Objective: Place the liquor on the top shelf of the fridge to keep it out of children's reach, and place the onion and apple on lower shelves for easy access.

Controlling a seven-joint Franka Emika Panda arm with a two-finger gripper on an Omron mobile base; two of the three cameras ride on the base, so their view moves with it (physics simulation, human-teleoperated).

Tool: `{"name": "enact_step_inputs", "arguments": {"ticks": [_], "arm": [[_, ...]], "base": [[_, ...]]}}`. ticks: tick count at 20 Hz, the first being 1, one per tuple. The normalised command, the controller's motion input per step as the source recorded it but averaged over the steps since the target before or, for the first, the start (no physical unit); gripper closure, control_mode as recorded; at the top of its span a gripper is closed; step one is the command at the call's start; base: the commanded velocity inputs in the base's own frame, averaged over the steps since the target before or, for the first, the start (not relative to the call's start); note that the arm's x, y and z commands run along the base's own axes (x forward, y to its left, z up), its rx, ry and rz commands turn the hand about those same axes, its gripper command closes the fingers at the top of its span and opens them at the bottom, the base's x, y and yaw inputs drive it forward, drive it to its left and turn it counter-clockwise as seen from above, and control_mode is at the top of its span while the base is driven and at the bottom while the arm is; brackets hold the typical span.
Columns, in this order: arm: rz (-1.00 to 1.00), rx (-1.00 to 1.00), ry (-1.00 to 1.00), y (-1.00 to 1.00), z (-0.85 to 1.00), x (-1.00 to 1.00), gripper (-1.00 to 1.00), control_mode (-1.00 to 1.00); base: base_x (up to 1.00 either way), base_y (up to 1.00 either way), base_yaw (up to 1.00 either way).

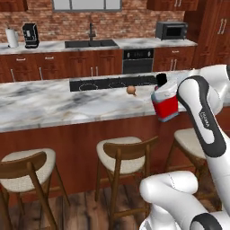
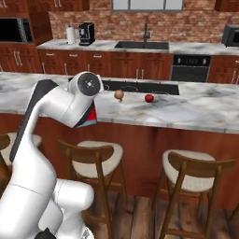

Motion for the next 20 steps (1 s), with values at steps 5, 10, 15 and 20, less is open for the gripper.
{"name": "enact_step_inputs", "arguments": {"ticks": [5,10,15,20], "arm": [[0.00,0.00,0.00,0.00,0.00,0.00,1.00,1.00],[0.00,0.00,0.00,0.00,0.00,0.00,1.00,1.00],[0.00,0.00,0.00,0.00,0.00,0.00,1.00,1.00],[0.00,0.00,0.00,0.00,0.00,0.00,1.00,1.00]], "base": [[-0.68,-0.40,-0.45],[-0.17,-0.40,-0.63],[0.00,-0.21,-0.69],[0.00,-0.13,-0.66]]}}
